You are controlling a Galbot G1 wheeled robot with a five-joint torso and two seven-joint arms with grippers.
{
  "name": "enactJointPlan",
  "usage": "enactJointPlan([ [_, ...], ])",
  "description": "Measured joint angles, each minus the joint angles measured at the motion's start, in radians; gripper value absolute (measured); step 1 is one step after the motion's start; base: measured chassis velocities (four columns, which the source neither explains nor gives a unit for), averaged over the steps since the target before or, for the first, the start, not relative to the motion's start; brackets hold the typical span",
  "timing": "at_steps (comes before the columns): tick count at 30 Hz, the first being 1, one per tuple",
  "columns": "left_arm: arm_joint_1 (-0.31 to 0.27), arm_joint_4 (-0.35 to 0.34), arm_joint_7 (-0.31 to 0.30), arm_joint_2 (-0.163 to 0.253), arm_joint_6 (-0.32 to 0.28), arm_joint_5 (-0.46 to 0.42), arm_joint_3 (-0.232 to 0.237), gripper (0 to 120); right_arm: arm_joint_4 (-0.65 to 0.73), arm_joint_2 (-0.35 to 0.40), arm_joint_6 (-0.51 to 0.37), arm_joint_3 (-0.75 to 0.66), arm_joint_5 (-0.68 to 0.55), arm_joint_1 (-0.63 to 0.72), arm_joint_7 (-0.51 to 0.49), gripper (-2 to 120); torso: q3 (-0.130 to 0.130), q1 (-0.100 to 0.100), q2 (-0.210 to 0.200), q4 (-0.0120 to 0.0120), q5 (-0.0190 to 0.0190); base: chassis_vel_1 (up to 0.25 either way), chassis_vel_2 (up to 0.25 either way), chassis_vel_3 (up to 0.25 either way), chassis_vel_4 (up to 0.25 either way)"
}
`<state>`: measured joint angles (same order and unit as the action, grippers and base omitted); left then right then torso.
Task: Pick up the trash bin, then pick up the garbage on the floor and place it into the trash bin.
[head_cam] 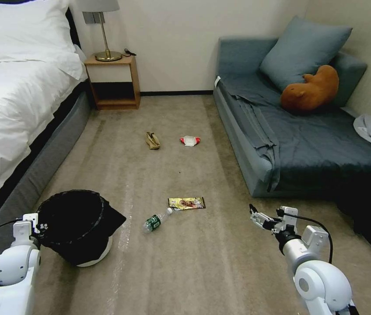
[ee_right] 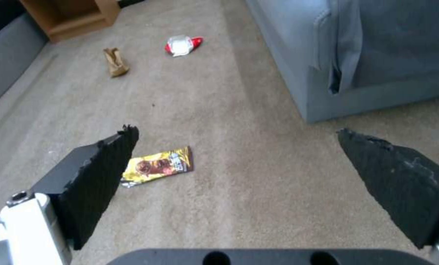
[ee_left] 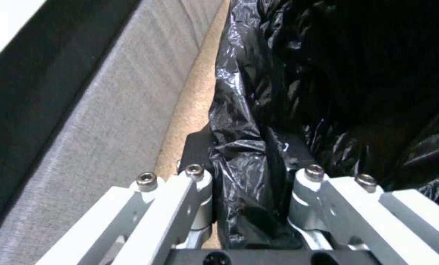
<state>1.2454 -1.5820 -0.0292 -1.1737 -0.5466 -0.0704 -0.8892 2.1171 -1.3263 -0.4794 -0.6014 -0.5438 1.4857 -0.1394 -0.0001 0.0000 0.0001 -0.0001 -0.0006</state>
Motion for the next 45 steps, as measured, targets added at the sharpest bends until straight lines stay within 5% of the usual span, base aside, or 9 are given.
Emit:
enactJointPlan([
  [9,0.020,-0.034,0.004,-0.015,0.106,-0.015,-0.016,11,0.012,-0.005,0.004,0.006,0.005,0.017,0.002,100,0.000,0.000,0.000,0.0001,0.0004,0.000,0.000,0.000,0.000],
  [18,0.037,-0.091,-0.007,-0.023,0.144,0.007,-0.035,7,0.012,-0.005,0.026,0.026,0.031,0.027,0.051,100,0.000,0.000,0.000,0.0001,0.0005,0.000,0.000,0.000,0.000],
  [30,0.043,-0.171,-0.029,-0.026,0.148,0.032,-0.049,5,-0.005,-0.002,0.046,0.043,0.061,0.017,0.054,100,0.000,0.000,0.000,0.0001,0.0006,0.000,0.000,0.000,0.000],
  [45,0.040,-0.178,-0.030,-0.029,0.143,0.033,-0.044,5,-0.012,0.003,0.066,0.040,0.071,0.018,0.075,100,0.000,0.000,0.000,0.0001,0.0006,0.000,0.000,0.000,0.000],
])
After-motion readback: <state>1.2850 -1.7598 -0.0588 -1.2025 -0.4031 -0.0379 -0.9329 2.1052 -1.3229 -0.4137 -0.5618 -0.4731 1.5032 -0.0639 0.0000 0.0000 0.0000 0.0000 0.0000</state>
